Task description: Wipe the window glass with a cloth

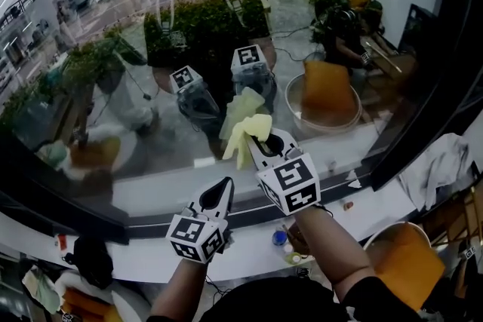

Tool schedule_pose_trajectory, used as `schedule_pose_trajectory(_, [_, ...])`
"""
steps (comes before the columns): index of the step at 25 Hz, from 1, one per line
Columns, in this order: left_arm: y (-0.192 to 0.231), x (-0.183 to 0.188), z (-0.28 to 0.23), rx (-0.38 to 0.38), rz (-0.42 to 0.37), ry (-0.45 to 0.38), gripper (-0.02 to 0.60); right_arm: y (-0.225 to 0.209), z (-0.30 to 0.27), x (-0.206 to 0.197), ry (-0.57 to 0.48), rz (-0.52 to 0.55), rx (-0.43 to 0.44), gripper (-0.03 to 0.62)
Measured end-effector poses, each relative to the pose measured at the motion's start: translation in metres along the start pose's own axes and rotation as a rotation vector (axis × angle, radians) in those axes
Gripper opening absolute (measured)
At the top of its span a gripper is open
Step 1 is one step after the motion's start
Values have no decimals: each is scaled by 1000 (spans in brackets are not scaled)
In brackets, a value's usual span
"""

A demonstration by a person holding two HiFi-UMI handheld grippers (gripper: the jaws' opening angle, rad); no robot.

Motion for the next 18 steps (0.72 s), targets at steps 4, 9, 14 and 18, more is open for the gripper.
schedule_pose_trajectory(4, [-14,-2,-14,-20,-4,7,8,-18,12,0,5,4,-13,43])
schedule_pose_trajectory(9, [-67,-19,-72,-44,-19,28,8,-94,52,-11,4,-7,-36,43])
schedule_pose_trajectory(14, [-74,-19,-77,-73,-18,42,8,-101,61,-11,14,-1,-54,43])
schedule_pose_trajectory(18, [-74,-18,-79,-96,-19,47,8,-104,63,-8,19,11,-64,43])
Point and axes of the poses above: the fingertips, and each gripper's own axes: z backward along the fingers, y to its left, x out of its top, the point moved 7 cm from there along z, backward along the fingers, and after that the axes turned 14 degrees about -y, right-handed, at the moved point
